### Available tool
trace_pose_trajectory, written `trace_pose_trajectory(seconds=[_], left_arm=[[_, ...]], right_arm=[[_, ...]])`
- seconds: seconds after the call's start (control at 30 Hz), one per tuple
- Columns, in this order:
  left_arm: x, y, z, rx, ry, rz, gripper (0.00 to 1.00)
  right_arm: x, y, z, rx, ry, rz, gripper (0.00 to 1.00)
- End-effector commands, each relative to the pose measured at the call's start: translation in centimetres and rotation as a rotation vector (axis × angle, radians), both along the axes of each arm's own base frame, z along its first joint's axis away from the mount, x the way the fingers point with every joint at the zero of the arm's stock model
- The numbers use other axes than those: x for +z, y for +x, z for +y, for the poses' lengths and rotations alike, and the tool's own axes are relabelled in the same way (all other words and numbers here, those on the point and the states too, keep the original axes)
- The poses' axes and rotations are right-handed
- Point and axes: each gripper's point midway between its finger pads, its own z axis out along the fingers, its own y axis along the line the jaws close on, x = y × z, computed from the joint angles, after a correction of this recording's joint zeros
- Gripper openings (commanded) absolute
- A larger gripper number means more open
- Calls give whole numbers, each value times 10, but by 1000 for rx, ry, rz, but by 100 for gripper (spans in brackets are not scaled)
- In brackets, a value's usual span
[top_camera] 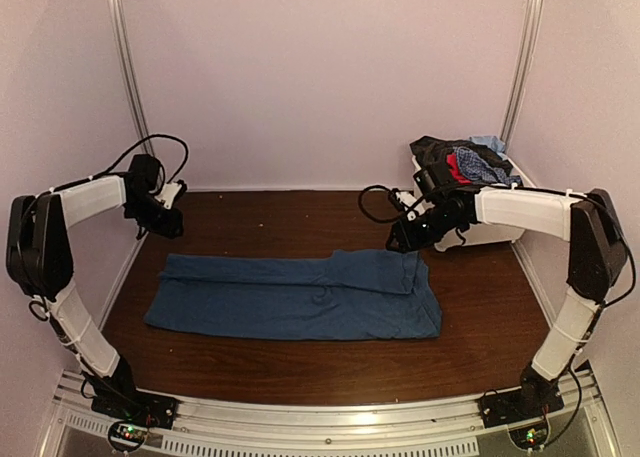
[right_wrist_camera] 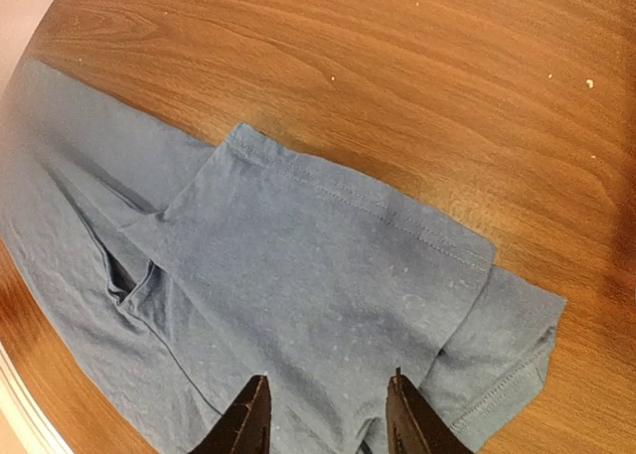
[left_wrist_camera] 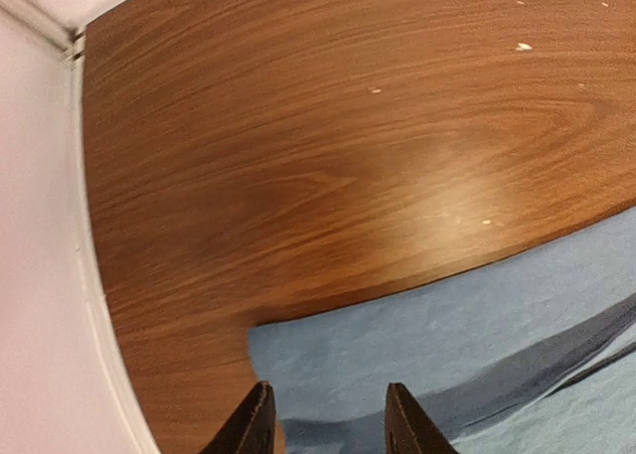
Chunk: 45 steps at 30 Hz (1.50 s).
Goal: Fold and stack the mixed laundry pile
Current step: Fold the 1/3-folded T-shirt at the center of the board.
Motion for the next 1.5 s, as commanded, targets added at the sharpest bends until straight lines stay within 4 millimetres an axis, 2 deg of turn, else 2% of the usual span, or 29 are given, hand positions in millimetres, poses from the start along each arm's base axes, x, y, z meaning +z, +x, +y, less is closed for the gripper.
trace_pose_trajectory(seconds=[0.0,0.17,0.33,0.47,0.6,0.67,0.73,0.8,0.83,0.87,0.93,1.0,1.13,1.27,1.33,1.47], left_arm=[[-19,2,-61,-121,-103,12,38],[-63,-20,-84,-148,-78,120,34],[-89,-44,-88,-181,57,214,31],[-93,-61,-80,-197,162,253,27],[-85,-80,-67,-235,263,291,26],[-75,-83,-68,-273,286,276,24],[-49,-72,-89,-308,184,172,24],[-14,-56,-127,-354,-20,16,28],[3,-44,-138,-334,-89,-60,31],[20,-35,-159,-351,-213,-121,35],[42,-17,-192,-360,-383,-194,37],[50,-3,-229,-391,-466,-214,38],[31,23,-288,-410,-481,-143,37],[7,30,-338,-427,-519,-90,36],[-4,30,-360,-448,-559,-72,36],[-31,29,-389,-445,-630,-22,36]], right_arm=[[-19,5,19,49,52,67,37],[-43,-5,31,84,48,123,30],[-79,-34,24,96,27,206,27],[-89,-55,14,95,7,238,23],[-82,-71,6,112,-6,251,23],[-71,-72,1,107,-17,233,24],[-51,-66,0,87,15,191,29],[-30,-51,-8,38,64,138,36],[-24,-43,-12,11,82,117,37],[-21,-35,-18,-20,91,100,37],[-18,-17,-30,-85,112,82,38],[-16,-2,-35,-123,137,74,38],[-20,21,-40,-168,120,57,38],[-28,32,-38,-170,134,65,38],[-36,36,-36,-168,132,77,38],[-57,41,-37,-174,121,109,37]])
